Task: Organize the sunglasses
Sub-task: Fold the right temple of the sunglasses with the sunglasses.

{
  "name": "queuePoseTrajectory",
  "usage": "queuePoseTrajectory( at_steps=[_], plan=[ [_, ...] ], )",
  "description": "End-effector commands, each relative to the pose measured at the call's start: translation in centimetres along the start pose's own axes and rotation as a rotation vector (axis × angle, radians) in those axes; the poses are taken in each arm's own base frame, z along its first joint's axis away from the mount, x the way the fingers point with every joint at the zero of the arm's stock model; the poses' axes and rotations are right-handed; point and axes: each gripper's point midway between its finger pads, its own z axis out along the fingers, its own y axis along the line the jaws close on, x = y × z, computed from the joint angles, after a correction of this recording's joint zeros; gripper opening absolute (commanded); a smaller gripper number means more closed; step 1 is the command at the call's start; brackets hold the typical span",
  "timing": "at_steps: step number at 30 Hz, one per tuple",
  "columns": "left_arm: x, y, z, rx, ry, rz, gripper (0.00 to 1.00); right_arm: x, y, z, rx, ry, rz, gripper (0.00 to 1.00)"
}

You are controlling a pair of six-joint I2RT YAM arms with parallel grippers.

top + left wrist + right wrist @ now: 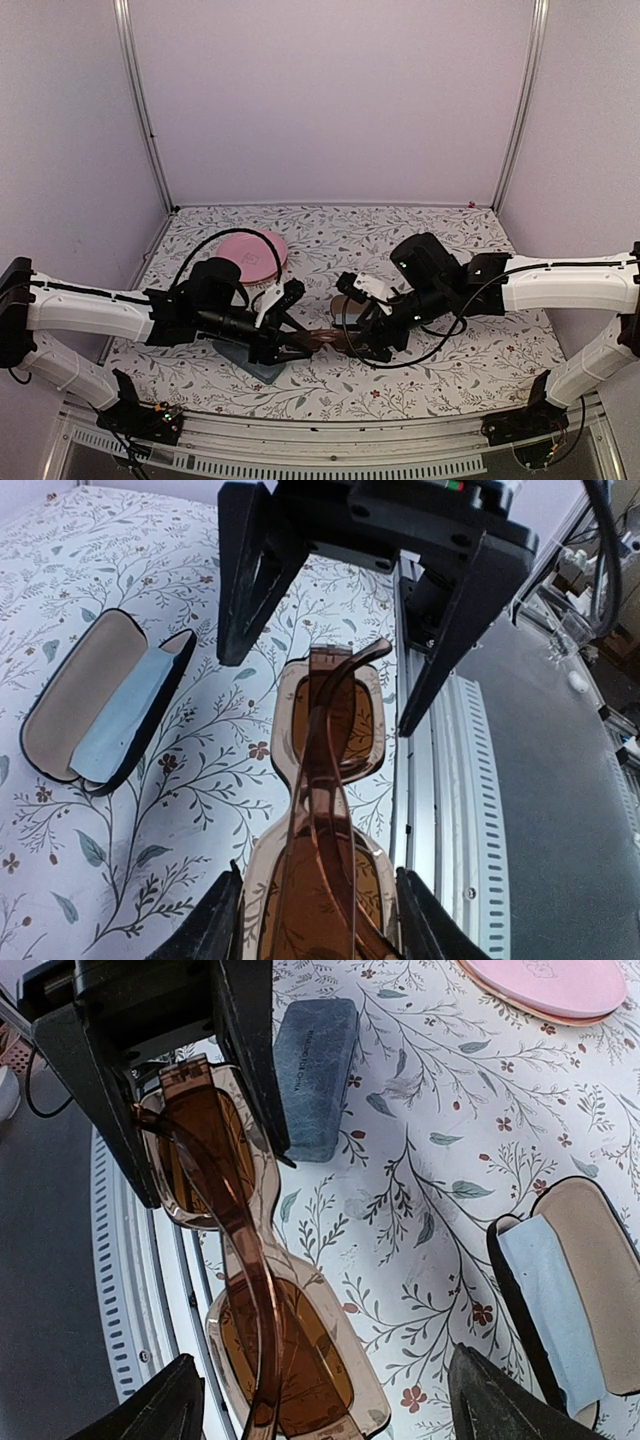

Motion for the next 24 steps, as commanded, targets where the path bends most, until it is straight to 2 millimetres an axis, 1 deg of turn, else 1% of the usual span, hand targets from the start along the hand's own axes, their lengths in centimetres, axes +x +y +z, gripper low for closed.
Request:
queuePoseTrajectory(
  at_steps=[1, 8, 24],
  plan=[
    [-0.99, -0.16, -0.27, 0.011, -0.033, 0.033, 0.0, -0.17, 0.47, 0.51, -0.027, 0.005, -0.018, 0.87],
    [-1.01, -0.23, -0.4, 0.011, -0.037, 0.04, 0.0, -0.31, 0.84, 0.5, -0.048, -0.001, -0.022, 0.87],
    [-1.21, -0.45, -0.59, 0.017, -0.044, 0.05, 0.0, -0.07, 1.0, 1.04, -0.069, 0.009, -0.02, 0.86]
  ],
)
